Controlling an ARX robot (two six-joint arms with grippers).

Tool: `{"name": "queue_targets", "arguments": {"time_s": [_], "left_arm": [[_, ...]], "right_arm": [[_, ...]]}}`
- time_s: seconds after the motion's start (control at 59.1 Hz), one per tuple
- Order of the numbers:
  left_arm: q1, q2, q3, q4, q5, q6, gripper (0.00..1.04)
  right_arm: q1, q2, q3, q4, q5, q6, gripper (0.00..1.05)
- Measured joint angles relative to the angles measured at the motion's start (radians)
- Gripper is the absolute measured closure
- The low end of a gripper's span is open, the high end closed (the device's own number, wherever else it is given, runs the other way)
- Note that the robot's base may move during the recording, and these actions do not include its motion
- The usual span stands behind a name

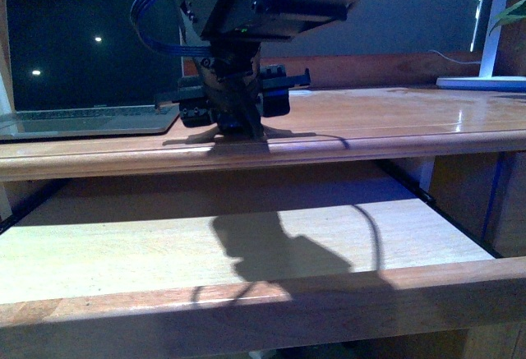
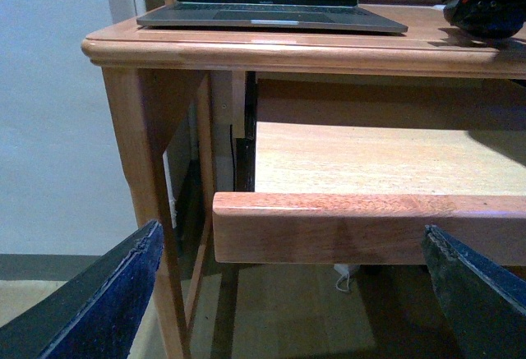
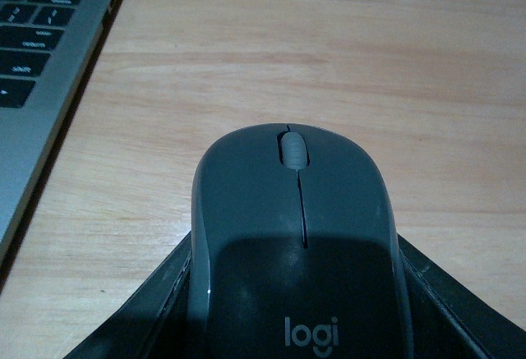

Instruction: Place mouse

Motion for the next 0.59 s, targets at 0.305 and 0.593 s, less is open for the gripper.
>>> {"name": "queue_targets", "arguments": {"time_s": [0.305, 0.593], "left_arm": [[0.0, 0.0, 0.0, 0.0, 0.0, 0.0, 0.08], [0.0, 0.0, 0.0, 0.0, 0.0, 0.0, 0.08]], "right_arm": [[-0.009, -0.007, -0.039, 0.097, 0.002, 0.04, 0.09], [-0.124, -0.381, -0.537, 0.484, -0.281, 0.048, 0.07]]}}
